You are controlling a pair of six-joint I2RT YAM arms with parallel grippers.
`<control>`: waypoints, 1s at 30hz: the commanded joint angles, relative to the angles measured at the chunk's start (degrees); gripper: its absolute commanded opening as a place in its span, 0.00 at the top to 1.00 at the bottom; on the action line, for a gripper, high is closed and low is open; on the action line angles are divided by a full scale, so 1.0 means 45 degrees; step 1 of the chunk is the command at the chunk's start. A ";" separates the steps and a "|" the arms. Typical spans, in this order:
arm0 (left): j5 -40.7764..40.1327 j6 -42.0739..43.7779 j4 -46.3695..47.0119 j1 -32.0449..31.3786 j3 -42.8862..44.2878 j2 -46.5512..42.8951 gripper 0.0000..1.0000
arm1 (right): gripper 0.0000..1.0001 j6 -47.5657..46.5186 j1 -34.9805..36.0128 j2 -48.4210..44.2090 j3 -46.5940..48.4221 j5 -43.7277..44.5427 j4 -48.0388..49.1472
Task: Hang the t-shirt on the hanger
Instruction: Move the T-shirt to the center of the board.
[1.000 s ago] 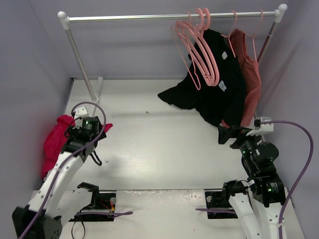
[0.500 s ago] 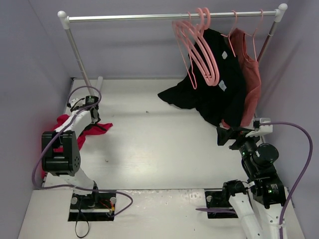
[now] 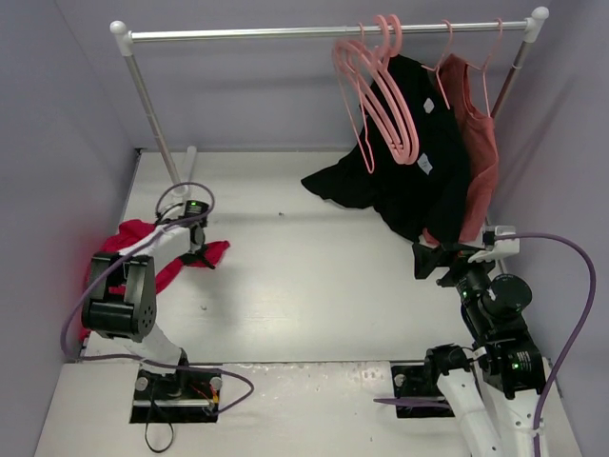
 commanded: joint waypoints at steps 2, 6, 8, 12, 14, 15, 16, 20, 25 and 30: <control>0.1515 0.0184 0.0590 -0.3726 0.0120 -0.1906 1.00 | 0.00 -0.0060 0.0084 0.0098 -0.0068 -0.0222 0.1262; 0.1051 0.0341 0.0046 -0.8179 0.1384 -0.2475 1.00 | 0.00 -0.0099 0.0103 0.0157 -0.0068 -0.0183 0.1320; 0.1144 0.0515 -0.0366 -0.9726 0.2148 -0.2262 0.89 | 0.00 -0.0138 0.0103 0.0273 -0.0049 -0.0280 0.1359; 0.1145 0.1316 -0.1108 -1.0355 0.3186 -0.2552 0.41 | 0.00 -0.0255 0.0123 0.0528 0.0087 -0.0710 0.1243; 0.0387 0.1996 -0.1480 -1.0239 0.3479 -0.2902 0.35 | 0.00 -0.0352 0.0142 0.0761 0.0165 -0.1022 0.1262; 0.0015 0.2233 -0.1694 -1.0083 0.3499 -0.3021 0.34 | 0.00 -0.0372 0.0142 0.0917 0.0224 -0.1178 0.1281; 0.0108 0.2506 -0.1774 -0.9792 0.3422 -0.3099 0.33 | 0.00 -0.0411 0.0142 0.1112 0.0282 -0.1547 0.1281; 0.1571 0.2528 -0.1951 -0.7274 0.2662 -0.3276 0.33 | 0.08 -0.0431 0.0142 0.3005 0.0906 -0.2798 0.1184; 0.1770 0.1692 -0.1385 -0.6196 0.1158 -0.3179 0.33 | 0.18 0.0368 0.0375 0.4218 0.0754 -0.3562 0.2194; 0.2295 0.0459 -0.0625 -0.5630 -0.0753 -0.2554 0.33 | 0.19 0.0780 0.2266 0.5389 -0.0223 -0.1307 0.3466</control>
